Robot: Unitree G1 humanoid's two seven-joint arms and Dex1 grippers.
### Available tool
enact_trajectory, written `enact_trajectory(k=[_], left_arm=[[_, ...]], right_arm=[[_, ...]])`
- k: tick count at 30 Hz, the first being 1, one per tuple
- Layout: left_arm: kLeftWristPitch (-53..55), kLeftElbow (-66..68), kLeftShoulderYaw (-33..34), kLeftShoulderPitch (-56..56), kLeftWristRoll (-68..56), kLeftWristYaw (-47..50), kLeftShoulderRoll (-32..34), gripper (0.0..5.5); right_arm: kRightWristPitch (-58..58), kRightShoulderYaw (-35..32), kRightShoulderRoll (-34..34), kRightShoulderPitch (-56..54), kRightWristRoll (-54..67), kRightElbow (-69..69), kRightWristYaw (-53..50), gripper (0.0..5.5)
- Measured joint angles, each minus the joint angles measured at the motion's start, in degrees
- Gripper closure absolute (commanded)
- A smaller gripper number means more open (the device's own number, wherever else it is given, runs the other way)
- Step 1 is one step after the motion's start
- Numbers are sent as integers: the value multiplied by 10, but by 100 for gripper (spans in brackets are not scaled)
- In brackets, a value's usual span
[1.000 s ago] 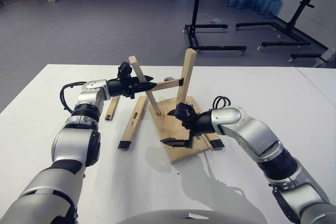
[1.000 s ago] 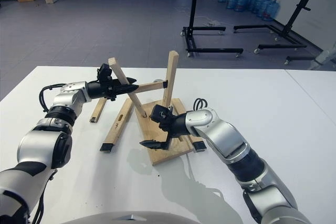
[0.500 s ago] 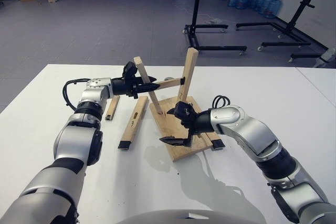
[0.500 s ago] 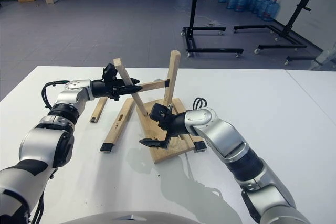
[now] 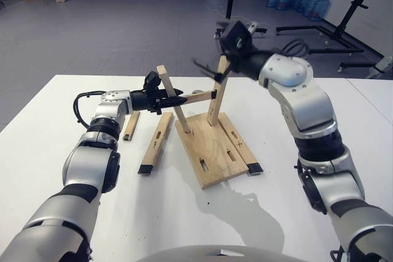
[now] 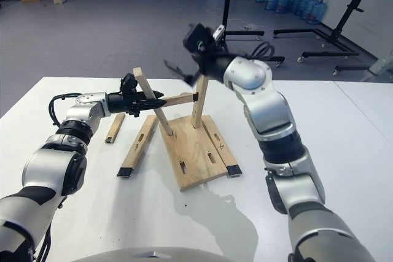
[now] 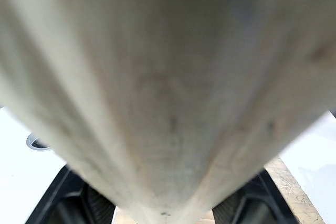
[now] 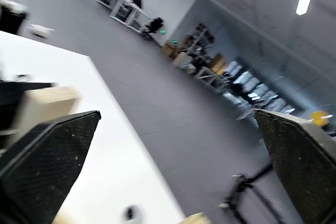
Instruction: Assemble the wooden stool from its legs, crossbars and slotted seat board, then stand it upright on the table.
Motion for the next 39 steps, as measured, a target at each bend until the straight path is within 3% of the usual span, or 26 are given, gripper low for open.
enact_trajectory(k=[6,20,23,30,39], left_arm=[[-1,-2,0,1,0,0,-3,349],[-7,-2,-1,2,0,0,-6,349],[-8,-5,-4,7,2,7,-10,349],[-11,-13,-9,23,2,21,-22,349],[-4,-13,-12,11,2,24,-26,349]], right_arm=[[-99,80,26,-10,-131,144,-65,10],[-194,106,96,-8,-213,319,-94,10],[-224,112,109,20,-228,356,-139,10],[-240,95,132,43,-229,373,-184,10],[-145,14,124,17,-166,267,-87,10]])
